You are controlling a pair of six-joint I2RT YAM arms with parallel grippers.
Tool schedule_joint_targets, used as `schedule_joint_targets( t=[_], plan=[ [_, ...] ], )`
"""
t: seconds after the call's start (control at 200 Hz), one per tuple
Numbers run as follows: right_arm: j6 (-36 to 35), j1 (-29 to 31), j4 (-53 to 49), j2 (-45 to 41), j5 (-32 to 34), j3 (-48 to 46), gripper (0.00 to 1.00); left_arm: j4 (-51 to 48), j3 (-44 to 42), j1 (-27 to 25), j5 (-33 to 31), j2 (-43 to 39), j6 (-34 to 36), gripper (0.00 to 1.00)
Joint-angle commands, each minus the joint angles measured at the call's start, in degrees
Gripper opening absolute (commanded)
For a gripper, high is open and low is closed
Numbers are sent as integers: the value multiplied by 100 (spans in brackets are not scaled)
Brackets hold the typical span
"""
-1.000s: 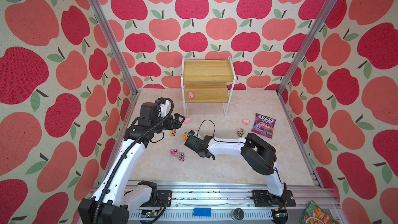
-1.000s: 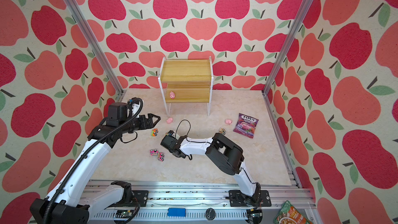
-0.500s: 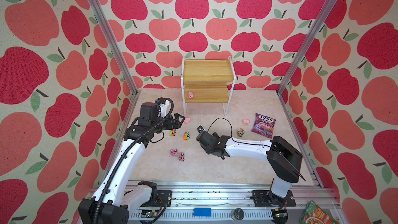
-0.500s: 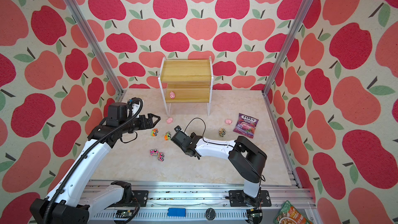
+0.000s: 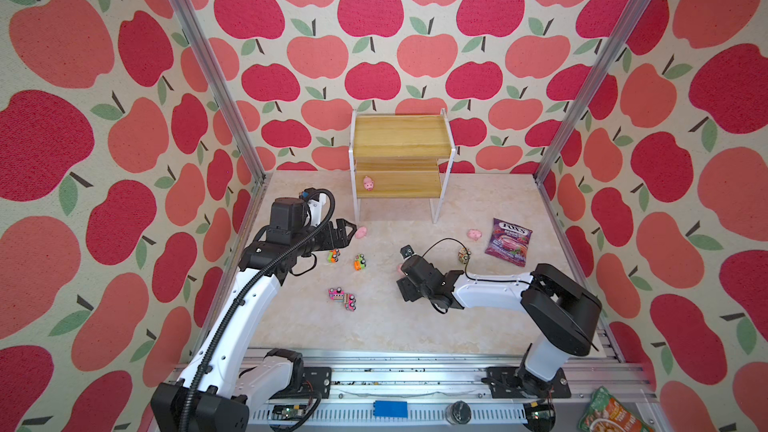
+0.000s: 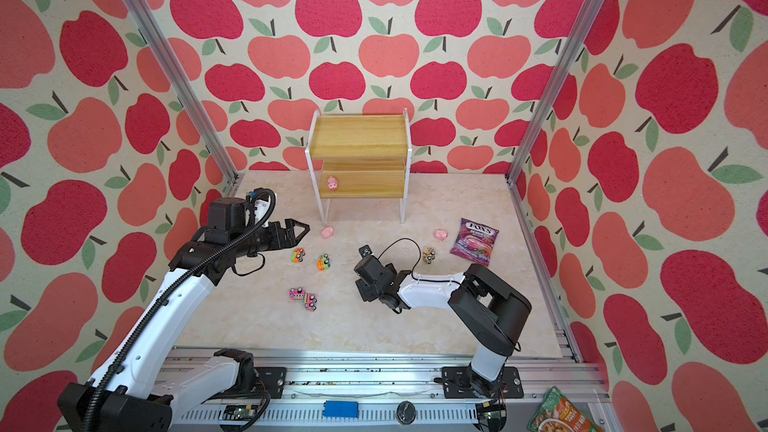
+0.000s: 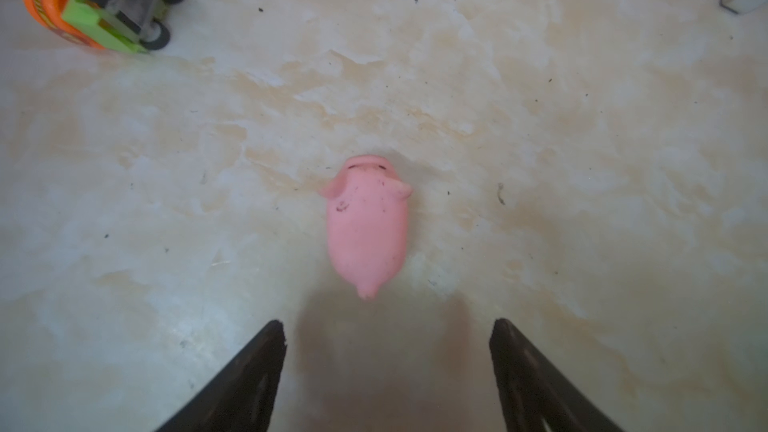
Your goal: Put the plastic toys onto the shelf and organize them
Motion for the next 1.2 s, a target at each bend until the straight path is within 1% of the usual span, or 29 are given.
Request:
schedule_joint_targets(
  t=[0.0, 0.285, 0.54, 0.795, 1.091, 1.196],
  plan=[
    [293, -125, 477, 85, -69, -161, 81, 63, -8, 24, 97, 36, -21, 94],
    [450, -380, 563, 222, 39, -328, 80, 61, -13, 4, 57, 45, -18, 95],
    [540, -635, 775, 408, -78, -295, 80, 62, -16, -16, 2, 45, 9, 94],
    [541, -887, 862, 837, -307, 120, 80, 67, -22, -23, 8, 45, 29, 94],
    [320, -1051, 692, 1451, -557, 1108, 80, 89, -45, -27, 25, 45, 42, 94],
    [160, -1090, 617, 1482, -578, 1333, 81, 76, -45, -32, 17, 45, 57, 94]
  ],
)
